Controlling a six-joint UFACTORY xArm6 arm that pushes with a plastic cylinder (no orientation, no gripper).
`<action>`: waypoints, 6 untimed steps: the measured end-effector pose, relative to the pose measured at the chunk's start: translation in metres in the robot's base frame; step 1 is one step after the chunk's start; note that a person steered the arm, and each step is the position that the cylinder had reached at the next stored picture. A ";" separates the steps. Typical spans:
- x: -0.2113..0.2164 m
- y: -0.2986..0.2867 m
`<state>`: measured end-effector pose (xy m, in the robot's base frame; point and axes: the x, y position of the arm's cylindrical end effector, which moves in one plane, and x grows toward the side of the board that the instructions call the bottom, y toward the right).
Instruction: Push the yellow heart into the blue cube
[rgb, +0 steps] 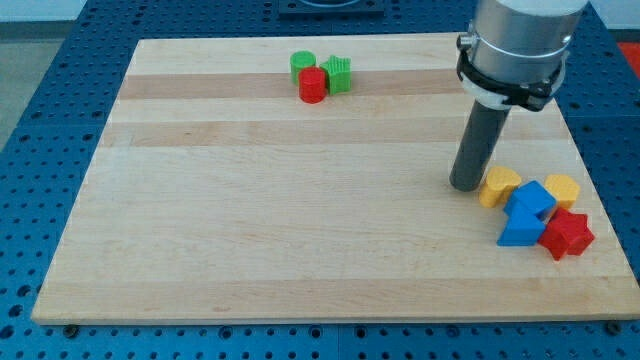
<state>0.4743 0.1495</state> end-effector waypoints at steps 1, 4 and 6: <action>0.000 0.016; -0.098 -0.004; -0.268 -0.027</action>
